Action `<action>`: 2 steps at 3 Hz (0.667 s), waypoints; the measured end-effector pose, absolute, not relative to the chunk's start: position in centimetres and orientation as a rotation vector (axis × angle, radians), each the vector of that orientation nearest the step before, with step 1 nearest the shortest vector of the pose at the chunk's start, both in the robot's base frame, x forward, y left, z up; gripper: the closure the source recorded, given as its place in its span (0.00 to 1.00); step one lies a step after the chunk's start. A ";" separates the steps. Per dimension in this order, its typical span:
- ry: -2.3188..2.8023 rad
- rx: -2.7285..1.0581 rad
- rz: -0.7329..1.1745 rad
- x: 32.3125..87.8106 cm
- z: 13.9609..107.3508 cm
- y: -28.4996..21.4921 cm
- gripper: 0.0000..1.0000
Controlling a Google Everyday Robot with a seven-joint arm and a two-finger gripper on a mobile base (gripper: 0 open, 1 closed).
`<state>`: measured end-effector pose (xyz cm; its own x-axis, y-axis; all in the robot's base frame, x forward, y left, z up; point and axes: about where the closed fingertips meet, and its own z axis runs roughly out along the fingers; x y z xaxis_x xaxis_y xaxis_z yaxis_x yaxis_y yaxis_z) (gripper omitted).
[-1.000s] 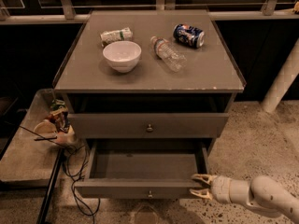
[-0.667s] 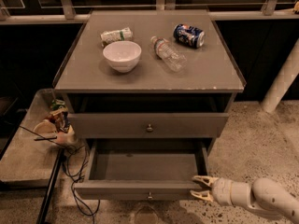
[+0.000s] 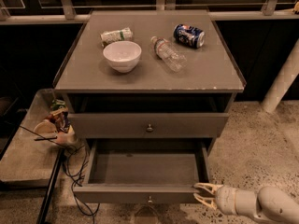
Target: Open middle drawer
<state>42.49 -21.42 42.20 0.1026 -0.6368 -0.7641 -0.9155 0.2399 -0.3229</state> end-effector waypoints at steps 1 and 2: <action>1.622 -1.466 0.388 41.2 42.2 -21.6 1.00; 1.622 -1.466 0.388 41.2 42.2 -21.6 0.81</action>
Offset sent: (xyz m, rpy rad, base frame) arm -0.0138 -0.0021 -0.0001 0.0043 0.0011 -0.0110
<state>41.22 -21.62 42.20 0.0949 -0.6346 -0.7670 -0.9132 0.2512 -0.3208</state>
